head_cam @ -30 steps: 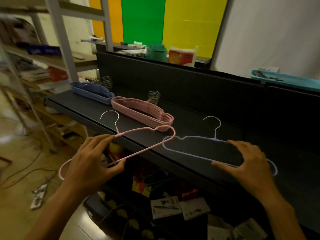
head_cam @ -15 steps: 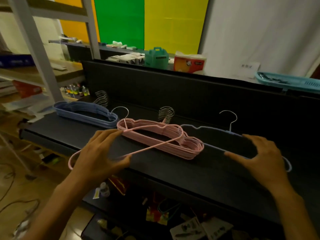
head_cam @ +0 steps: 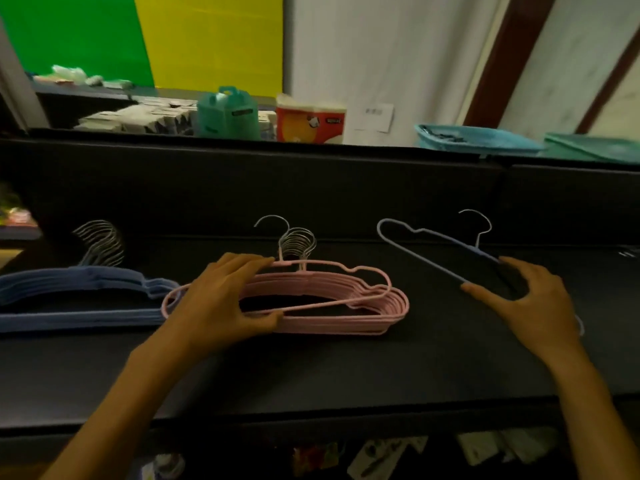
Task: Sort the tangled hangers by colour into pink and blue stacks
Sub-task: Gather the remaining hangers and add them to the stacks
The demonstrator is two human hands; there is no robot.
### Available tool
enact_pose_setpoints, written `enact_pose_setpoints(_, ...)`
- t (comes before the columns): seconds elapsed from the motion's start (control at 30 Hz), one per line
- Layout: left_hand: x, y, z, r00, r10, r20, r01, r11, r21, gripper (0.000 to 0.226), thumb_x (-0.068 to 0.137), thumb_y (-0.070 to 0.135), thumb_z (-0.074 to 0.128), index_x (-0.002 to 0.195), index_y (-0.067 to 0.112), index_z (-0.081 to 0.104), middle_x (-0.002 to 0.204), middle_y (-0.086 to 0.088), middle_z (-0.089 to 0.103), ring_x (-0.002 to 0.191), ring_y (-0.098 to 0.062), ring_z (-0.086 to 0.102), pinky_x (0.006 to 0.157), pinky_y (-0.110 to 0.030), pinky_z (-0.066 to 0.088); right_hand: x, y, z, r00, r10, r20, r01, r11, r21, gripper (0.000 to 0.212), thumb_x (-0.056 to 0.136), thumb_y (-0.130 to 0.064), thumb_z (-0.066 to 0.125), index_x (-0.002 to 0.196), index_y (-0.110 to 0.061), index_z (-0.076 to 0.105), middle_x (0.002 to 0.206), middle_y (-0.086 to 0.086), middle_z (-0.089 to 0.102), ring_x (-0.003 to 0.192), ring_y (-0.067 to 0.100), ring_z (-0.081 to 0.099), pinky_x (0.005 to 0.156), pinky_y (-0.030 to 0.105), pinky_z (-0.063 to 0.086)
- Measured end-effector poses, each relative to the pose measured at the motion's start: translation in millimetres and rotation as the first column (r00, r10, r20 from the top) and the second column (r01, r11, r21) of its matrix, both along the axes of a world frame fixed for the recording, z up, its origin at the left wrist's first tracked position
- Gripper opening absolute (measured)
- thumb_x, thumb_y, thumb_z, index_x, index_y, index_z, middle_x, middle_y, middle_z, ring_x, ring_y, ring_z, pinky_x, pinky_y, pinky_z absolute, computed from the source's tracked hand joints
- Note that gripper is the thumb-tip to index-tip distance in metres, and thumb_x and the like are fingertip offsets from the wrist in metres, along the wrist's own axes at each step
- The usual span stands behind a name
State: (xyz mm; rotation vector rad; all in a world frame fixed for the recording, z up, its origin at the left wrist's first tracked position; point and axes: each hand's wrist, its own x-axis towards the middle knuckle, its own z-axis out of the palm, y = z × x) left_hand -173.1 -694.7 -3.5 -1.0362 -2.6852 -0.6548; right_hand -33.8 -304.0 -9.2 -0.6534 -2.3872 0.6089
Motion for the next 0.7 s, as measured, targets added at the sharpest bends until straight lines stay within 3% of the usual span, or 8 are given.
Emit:
enact_pose_setpoints(0.17, -19, 15, -6, 0.988, -0.135, 0.074, 0.138, 0.99, -0.035, 0.09, 0.06, 0.074, 0.053, 0.139, 0.038, 0.031, 0.136, 0.013, 0.039, 0.122, -0.006, 0.038, 0.101, -0.028, 0.035, 11, -11, 7, 0.999, -0.033, -0.033, 0.032, 0.999, -0.022, 0.091, 0.052, -0.078, 0.063, 0.126, -0.025, 0.054, 0.125, 0.001, 0.052, 0.117, 0.023, 0.047, 0.091, 0.041, 0.045)
enact_pose_setpoints(0.37, -28, 18, -11, 0.974, -0.206, 0.094, 0.208, 0.978, -0.013, 0.084, 0.065, 0.07, 0.056, 0.139, 0.041, 0.029, 0.136, 0.014, 0.04, 0.116, 0.002, 0.039, 0.098, -0.022, 0.036, 5, -21, 5, 0.999, -0.053, -0.001, 0.053, 0.999, 0.009, 0.09, 0.057, -0.075, 0.068, 0.128, -0.022, 0.053, 0.129, 0.002, 0.051, 0.12, 0.022, 0.044, 0.091, 0.036, 0.039)
enact_pose_setpoints(0.47, -29, 17, -10, 0.97, -0.222, 0.095, 0.224, 0.974, -0.018, 0.082, 0.069, 0.066, 0.06, 0.139, 0.04, 0.028, 0.136, 0.015, 0.04, 0.115, 0.003, 0.039, 0.099, -0.022, 0.038, 2, -24, 2, 0.999, -0.041, 0.006, 0.041, 0.999, -0.006, 0.091, 0.056, -0.076, 0.067, 0.128, -0.023, 0.052, 0.129, 0.001, 0.051, 0.12, 0.022, 0.045, 0.095, 0.041, 0.043)
enact_pose_setpoints(0.6, -27, 17, -9, 0.97, -0.217, 0.11, 0.221, 0.975, -0.028, 0.082, 0.07, 0.065, 0.061, 0.14, 0.041, 0.026, 0.137, 0.015, 0.039, 0.115, 0.003, 0.039, 0.099, -0.024, 0.039, -3, -30, 3, 0.999, -0.035, 0.013, 0.035, 0.999, -0.013, 0.08, 0.061, -0.057, 0.073, 0.13, -0.023, 0.051, 0.131, 0.004, 0.049, 0.122, 0.022, 0.042, 0.096, 0.042, 0.04)
enact_pose_setpoints(0.7, -27, 15, -8, 0.969, -0.216, 0.118, 0.221, 0.975, -0.029, 0.082, 0.071, 0.064, 0.061, 0.14, 0.04, 0.025, 0.138, 0.015, 0.038, 0.115, 0.004, 0.038, 0.099, -0.022, 0.038, -4, -33, 3, 0.999, -0.024, 0.022, 0.024, 1.0, -0.018, 0.08, 0.061, -0.056, 0.073, 0.131, -0.022, 0.05, 0.132, 0.005, 0.048, 0.123, 0.022, 0.041, 0.097, 0.043, 0.04)
